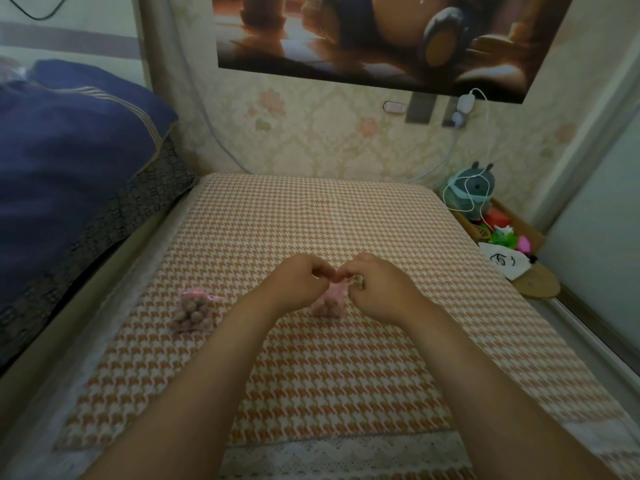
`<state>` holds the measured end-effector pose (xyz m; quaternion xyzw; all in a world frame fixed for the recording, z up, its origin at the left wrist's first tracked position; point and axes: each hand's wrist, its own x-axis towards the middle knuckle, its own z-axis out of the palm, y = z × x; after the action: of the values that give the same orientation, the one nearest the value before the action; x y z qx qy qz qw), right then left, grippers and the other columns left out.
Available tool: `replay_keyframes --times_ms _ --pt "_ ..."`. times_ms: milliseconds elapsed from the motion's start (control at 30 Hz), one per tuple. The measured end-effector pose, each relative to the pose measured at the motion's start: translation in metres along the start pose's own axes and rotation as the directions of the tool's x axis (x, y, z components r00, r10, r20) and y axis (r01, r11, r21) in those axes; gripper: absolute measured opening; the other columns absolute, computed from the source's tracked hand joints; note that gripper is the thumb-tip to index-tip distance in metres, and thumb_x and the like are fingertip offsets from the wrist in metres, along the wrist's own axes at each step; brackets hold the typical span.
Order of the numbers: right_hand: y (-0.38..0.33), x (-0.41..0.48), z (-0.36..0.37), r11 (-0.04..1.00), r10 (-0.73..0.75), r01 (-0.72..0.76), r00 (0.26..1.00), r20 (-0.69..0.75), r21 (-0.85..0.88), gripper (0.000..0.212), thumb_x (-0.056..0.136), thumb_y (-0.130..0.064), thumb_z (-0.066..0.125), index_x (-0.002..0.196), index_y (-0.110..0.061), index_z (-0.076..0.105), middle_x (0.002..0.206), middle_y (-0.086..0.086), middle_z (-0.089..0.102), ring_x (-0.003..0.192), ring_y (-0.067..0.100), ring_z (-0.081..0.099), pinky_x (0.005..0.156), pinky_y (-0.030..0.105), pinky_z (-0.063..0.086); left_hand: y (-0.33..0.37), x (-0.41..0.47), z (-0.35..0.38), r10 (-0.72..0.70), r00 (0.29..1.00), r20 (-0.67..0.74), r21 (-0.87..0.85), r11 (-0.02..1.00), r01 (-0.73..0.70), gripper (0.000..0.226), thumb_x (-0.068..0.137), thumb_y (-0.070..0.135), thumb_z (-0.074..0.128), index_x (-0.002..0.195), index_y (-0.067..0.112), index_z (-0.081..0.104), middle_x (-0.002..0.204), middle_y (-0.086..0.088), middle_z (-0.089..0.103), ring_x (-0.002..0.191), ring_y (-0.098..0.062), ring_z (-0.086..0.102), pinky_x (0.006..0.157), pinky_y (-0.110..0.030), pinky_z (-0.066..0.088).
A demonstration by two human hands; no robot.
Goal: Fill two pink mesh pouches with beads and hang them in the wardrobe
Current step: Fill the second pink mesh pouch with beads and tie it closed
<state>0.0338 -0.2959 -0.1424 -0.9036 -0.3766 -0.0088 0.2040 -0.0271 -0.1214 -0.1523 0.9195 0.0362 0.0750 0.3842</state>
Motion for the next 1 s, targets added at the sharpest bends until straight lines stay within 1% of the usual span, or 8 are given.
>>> replay_keyframes --times_ms 133,333,433,533,600,667,767,1000 --pt "0.007 -0.007 -0.007 0.999 0.043 -0.043 0.999 -0.019 -0.019 0.016 0.091 -0.030 0.062 0.100 -0.036 0.073 0.101 -0.015 0.070 0.088 0.005 0.061 0.080 0.031 0.052 0.008 0.004 0.007 0.034 0.999 -0.003 -0.028 0.999 -0.034 0.025 0.089 0.017 0.058 0.109 0.021 0.073 0.102 0.013 0.067 0.096 -0.003 0.061 0.088 -0.021 0.047" --pt "0.033 -0.023 -0.027 0.995 0.088 -0.092 0.992 -0.095 -0.039 0.015 0.089 -0.029 0.064 0.098 -0.034 0.075 0.099 -0.017 0.071 0.076 -0.001 0.054 0.067 0.021 0.043 0.015 0.017 0.026 -0.007 0.993 -0.120 -0.178 0.984 -0.014 0.018 0.093 0.022 0.057 0.105 0.026 0.070 0.099 0.008 0.070 0.082 -0.013 0.068 0.076 -0.031 0.056" --pt "0.047 -0.033 -0.032 0.992 0.119 -0.123 0.986 -0.116 -0.028 0.016 0.088 -0.026 0.064 0.096 -0.033 0.076 0.097 -0.016 0.072 0.072 -0.003 0.054 0.067 0.020 0.046 0.013 0.025 0.042 0.008 0.993 -0.122 -0.069 0.997 -0.017 0.022 0.093 0.013 0.054 0.103 0.024 0.071 0.101 0.007 0.071 0.083 -0.011 0.064 0.077 -0.027 0.052" --pt "0.059 -0.041 -0.036 0.991 0.125 -0.130 0.983 -0.132 -0.034 0.016 0.088 -0.024 0.064 0.097 -0.031 0.076 0.096 -0.016 0.072 0.068 -0.005 0.050 0.062 0.016 0.040 0.012 0.034 0.062 0.064 0.995 -0.074 0.053 0.997 -0.060 0.024 0.091 0.011 0.059 0.106 0.022 0.074 0.105 0.007 0.069 0.093 -0.008 0.061 0.085 -0.023 0.048" --pt "0.066 -0.044 -0.038 0.991 0.123 -0.130 0.983 -0.136 -0.042 0.016 0.089 -0.024 0.064 0.096 -0.031 0.077 0.096 -0.015 0.071 0.067 -0.006 0.049 0.062 0.017 0.041 0.012 0.039 0.072 0.123 0.992 -0.023 0.129 0.984 -0.119 0.025 0.089 0.012 0.061 0.107 0.023 0.074 0.095 0.007 0.063 0.090 -0.011 0.061 0.081 -0.025 0.049" --pt "0.071 -0.045 -0.039 0.990 0.125 -0.132 0.983 -0.137 -0.041 0.016 0.089 -0.023 0.064 0.096 -0.030 0.077 0.097 -0.014 0.071 0.070 -0.003 0.051 0.068 0.023 0.048 0.012 0.044 0.080 0.198 0.979 0.041 0.193 0.960 -0.202 0.022 0.084 0.010 0.062 0.096 0.021 0.075 0.086 0.004 0.060 0.083 -0.016 0.060 0.075 -0.031 0.051" --pt "0.077 -0.044 -0.039 0.990 0.128 -0.135 0.983 -0.128 -0.045 0.017 0.089 -0.024 0.064 0.098 -0.030 0.077 0.099 -0.013 0.072 0.079 0.002 0.056 0.075 0.029 0.053 0.011 0.047 0.088 0.220 0.969 0.112 0.307 0.920 -0.245 0.009 0.081 0.011 0.062 0.080 0.016 0.070 0.087 -0.003 0.061 0.085 -0.024 0.060 0.075 -0.037 0.050" --pt "0.077 -0.037 -0.036 0.991 0.132 -0.135 0.983 -0.128 -0.016 0.017 0.090 -0.024 0.063 0.098 -0.029 0.076 0.100 -0.013 0.072 0.075 0.001 0.054 0.071 0.025 0.047 0.003 0.053 0.094 0.174 0.985 0.017 0.247 0.954 -0.173 0.012 0.080 0.016 0.068 0.090 0.022 0.066 0.084 0.008 0.061 0.085 -0.018 0.059 0.076 -0.032 0.048"
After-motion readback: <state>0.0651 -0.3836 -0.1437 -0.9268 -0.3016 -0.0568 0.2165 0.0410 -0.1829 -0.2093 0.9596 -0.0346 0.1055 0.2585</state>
